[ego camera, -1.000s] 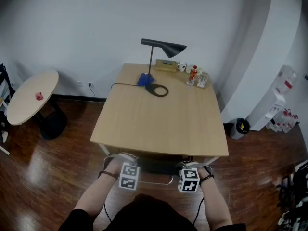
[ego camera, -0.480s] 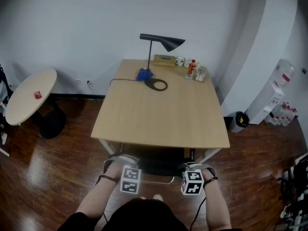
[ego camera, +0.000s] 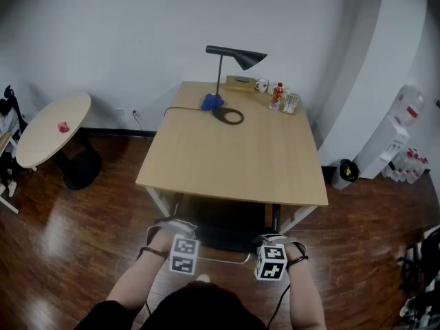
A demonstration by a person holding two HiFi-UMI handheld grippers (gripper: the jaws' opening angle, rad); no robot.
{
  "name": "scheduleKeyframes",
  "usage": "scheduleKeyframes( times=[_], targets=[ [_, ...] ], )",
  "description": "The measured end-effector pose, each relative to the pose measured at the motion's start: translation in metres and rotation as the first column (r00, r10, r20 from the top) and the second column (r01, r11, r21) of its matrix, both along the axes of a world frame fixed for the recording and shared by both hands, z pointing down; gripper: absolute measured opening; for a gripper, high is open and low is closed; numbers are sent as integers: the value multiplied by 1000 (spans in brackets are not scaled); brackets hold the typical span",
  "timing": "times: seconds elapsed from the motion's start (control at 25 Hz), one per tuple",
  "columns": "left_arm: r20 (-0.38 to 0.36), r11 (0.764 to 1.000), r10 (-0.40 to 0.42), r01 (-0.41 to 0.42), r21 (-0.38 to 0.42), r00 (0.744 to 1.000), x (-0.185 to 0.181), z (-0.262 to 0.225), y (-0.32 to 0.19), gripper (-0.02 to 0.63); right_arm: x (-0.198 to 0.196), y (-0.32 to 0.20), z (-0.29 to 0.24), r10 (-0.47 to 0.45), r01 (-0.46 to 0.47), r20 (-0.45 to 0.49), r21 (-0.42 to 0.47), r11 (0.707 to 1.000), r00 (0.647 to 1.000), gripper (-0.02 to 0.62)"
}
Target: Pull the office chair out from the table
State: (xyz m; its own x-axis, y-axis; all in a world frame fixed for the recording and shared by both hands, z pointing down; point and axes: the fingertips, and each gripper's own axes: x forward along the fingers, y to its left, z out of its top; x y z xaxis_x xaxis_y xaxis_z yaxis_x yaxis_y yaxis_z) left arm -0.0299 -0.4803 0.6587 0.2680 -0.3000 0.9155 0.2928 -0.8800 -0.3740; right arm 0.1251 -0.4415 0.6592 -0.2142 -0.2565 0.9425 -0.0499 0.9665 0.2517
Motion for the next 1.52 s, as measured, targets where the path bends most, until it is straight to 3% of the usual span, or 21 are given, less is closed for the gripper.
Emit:
scheduleKeyframes(
  times=[0.84,1.52],
  targets=[
    [14,997,-60,59,49,998,-2,-3,60,41,-1,62,-4,-36,36,10,-2,999,999,71],
    [22,999,-52,52,7,998,-13,-3,136,41,-11,137,-4,-5,5,3,-15,1000,1000,75]
  ],
)
